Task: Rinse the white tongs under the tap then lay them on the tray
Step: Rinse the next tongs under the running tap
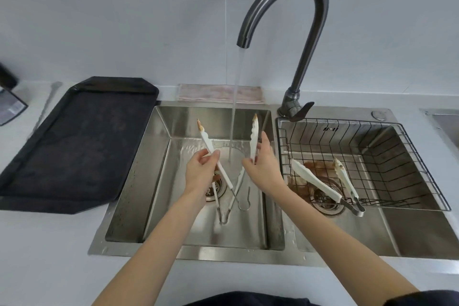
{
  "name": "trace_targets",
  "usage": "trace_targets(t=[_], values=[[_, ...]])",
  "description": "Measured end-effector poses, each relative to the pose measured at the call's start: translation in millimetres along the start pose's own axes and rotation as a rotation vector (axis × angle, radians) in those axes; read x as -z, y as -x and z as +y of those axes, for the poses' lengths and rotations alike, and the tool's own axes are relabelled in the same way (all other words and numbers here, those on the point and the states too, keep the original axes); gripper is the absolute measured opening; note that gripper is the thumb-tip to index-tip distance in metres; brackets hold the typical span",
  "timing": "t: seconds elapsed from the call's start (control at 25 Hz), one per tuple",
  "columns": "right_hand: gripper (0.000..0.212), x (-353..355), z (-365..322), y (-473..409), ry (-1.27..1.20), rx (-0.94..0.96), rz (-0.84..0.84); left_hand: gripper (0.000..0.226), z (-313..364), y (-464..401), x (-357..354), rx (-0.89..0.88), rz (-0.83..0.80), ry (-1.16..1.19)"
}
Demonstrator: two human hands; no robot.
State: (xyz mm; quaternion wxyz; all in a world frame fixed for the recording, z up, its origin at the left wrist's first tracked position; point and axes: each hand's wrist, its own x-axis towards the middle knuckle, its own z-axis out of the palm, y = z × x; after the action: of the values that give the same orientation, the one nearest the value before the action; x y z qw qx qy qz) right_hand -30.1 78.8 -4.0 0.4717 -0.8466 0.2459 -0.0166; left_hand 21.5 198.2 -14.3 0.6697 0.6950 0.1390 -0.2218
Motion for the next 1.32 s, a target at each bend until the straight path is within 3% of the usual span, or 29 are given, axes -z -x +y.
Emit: trace_targets(t=[0.12, 0.28, 0.44, 0.6, 0.84, 1.0, 1.32], values=[[0.073, -7.1, -1.4, -20.5, -0.231, -0.18, -0.013, 0.023, 5.1, -8.7, 7.2, -0.015, -0.002, -0.013], [0.05, -18.0, 2.1, -59.4, -0.654, -0.347, -0.048, 0.02, 13.2, -28.6, 16.9, -0.024, -0.022, -0.004], [0.042, -36.9, 0.0, -86.9, -0.706, -0.407, -0.133, 0.034, 21.5, -54.1, 30.1, -0.084, -0.018, -0.088], [0.04, -50.7, -2.1, -106.2, -0.842, -0.512, -0.21, 0.028, 28.6, -74.6, 39.0, -0.17, 0.014, -0.216], [0.04, -65.9, -3.2, -118.6, -1.046, -0.684, -0.197, 0.039, 31.4, -82.7, 37.5, -0.238, 0.061, -0.407], [0.029, -57.9, -9.3, -124.8, -1.262, -0.761, -0.161, 0.041, 26.2, -85.8, 37.4, -0.154, 0.059, -0.297], [0.014, -44.4, -3.1, -122.8, -1.239, -0.637, -0.207, 0.03, 5.4, -81.2, 45.0, 0.076, 0.008, -0.024]])
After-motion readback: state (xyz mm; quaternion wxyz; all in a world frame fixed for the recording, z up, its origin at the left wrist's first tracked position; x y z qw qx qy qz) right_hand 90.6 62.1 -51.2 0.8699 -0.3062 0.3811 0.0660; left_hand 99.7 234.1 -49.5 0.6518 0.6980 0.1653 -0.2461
